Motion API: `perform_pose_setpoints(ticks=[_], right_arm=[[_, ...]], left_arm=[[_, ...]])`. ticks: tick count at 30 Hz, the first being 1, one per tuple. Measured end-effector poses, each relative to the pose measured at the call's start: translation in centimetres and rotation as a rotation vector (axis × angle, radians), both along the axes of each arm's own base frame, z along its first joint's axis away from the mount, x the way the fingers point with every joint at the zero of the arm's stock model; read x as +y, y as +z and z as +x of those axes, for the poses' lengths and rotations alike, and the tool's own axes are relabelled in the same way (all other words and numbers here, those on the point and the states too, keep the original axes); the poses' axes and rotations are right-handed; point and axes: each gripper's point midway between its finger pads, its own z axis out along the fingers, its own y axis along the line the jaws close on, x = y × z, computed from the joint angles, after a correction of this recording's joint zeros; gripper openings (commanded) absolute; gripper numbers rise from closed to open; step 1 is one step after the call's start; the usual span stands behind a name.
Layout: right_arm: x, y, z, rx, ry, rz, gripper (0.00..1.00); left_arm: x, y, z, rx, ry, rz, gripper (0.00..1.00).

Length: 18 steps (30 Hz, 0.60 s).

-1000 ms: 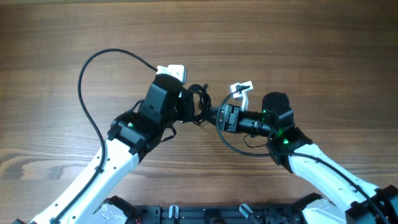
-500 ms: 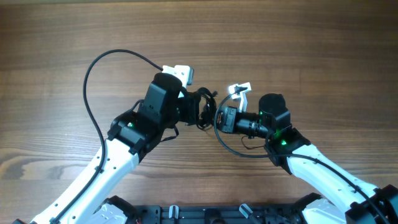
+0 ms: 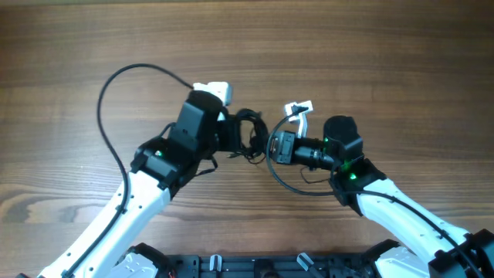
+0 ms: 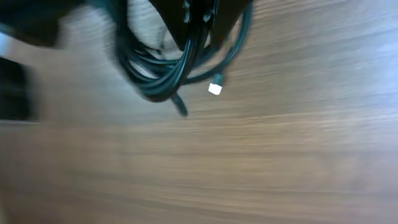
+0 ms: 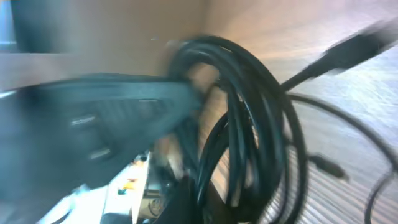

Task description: Untangle cables

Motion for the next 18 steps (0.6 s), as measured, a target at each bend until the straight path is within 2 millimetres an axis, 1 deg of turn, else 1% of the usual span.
perform_pose_setpoints(ticks=[2, 3, 4, 6, 8, 12, 14, 15, 18], right_arm=[[-0.2, 1.5, 0.2, -0.062, 0.019, 0.042, 0.04], [-0.5, 2.7, 0.4, -0.119, 0.035, 0.075, 0.04], [-0.7, 3.0, 0.4, -0.134, 0.041, 0.083, 0.04], [-1.2, 3.6, 0.6, -0.157, 0.047, 0.096, 0.04], [-1.6, 3.5, 0.9, -0.155, 0.040, 0.096, 0.04], [-2.3, 2.4, 1.4, -0.095, 0.013, 0.073, 0.04], [-2.6, 1.3, 1.7, -0.036, -0.014, 0.051, 0.04], [-2.8, 0.6, 1.8, 0.005, -0.031, 0.035, 0.04], [-3.8, -1.9, 2.3, 0.137, -0.104, -0.025, 0.04]], left_arm=[[1.7, -0.6, 0.2, 0.048, 0.084, -0.009, 0.04], [2.3, -0.8, 0.3, 0.076, 0.133, -0.028, 0.04], [3.4, -0.9, 0.4, 0.100, 0.176, -0.040, 0.04], [4.6, -1.1, 0.5, 0.146, 0.250, -0.074, 0.04], [5.7, -1.1, 0.7, 0.176, 0.318, -0.116, 0.04], [6.7, -0.9, 1.1, 0.219, 0.406, -0.198, 0.04], [7.3, -0.9, 1.2, 0.242, 0.458, -0.235, 0.04], [7.5, -0.9, 1.3, 0.249, 0.478, -0.248, 0.04], [9.5, -1.0, 1.9, 0.251, 0.570, -0.273, 0.04]])
